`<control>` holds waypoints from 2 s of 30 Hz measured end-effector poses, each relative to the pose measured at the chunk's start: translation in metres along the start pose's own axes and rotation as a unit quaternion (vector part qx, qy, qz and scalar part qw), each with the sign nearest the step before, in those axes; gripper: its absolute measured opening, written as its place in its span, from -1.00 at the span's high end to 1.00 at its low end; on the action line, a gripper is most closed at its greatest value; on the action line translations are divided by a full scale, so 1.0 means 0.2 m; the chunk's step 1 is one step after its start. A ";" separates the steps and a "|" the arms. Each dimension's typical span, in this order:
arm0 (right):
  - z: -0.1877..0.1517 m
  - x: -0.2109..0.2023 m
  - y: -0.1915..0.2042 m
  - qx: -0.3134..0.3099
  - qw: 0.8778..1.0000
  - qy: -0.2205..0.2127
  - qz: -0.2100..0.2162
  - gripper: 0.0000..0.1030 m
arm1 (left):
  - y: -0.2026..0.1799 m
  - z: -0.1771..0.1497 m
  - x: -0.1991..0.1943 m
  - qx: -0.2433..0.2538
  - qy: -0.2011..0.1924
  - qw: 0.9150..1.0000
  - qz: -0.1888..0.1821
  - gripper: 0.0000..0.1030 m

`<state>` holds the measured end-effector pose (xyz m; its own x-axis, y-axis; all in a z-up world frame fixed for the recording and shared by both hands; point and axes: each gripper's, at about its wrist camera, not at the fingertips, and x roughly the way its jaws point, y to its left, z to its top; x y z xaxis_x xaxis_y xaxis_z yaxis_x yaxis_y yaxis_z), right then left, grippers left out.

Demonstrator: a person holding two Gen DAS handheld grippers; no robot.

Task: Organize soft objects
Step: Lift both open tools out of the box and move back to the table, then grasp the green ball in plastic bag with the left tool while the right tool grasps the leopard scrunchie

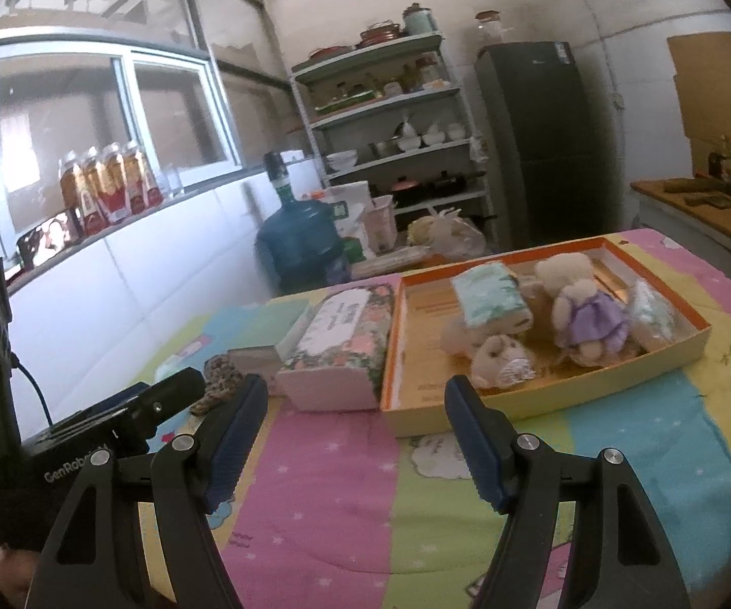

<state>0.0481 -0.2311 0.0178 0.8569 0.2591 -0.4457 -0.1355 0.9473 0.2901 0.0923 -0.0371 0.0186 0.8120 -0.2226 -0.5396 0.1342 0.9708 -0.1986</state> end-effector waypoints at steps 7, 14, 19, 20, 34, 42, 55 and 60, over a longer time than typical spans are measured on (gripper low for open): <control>-0.01 0.06 0.11 -0.017 1.000 0.011 0.015 -0.44 | 0.11 -0.01 0.00 -0.004 0.006 1.000 0.011 -0.57; -0.03 0.12 0.23 -0.033 0.999 0.026 0.027 -0.44 | 0.24 -0.03 -0.02 -0.012 0.009 1.000 0.024 -0.57; -0.05 0.18 0.32 -0.046 0.997 0.040 0.038 -0.44 | 0.42 -0.04 -0.03 -0.042 0.006 0.998 0.050 -0.56; -0.05 0.20 0.34 -0.049 0.997 0.044 0.041 -0.44 | 0.46 -0.03 -0.04 -0.047 0.004 0.997 0.057 -0.56; -0.09 0.45 0.59 -0.074 0.991 0.087 0.075 -0.44 | 0.84 0.04 -0.04 -0.049 0.000 0.994 0.094 -0.56; -0.10 0.62 0.69 -0.071 0.987 0.113 0.087 -0.44 | 0.97 0.12 0.10 -0.046 0.028 0.996 0.074 -0.56; -0.10 0.79 0.68 -0.060 0.986 0.133 0.086 -0.44 | 1.06 0.23 0.54 -0.068 0.100 0.991 0.049 -0.49; -0.10 0.85 0.65 -0.053 0.985 0.142 0.085 -0.44 | 1.07 0.21 0.61 -0.076 0.115 0.989 0.045 -0.43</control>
<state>0.1659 -0.0598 -0.0365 0.6460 0.4436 -0.6212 -0.3293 0.8961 0.2975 0.2441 0.1465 -0.0558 0.6634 -0.1667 -0.7294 -0.0343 0.9671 -0.2522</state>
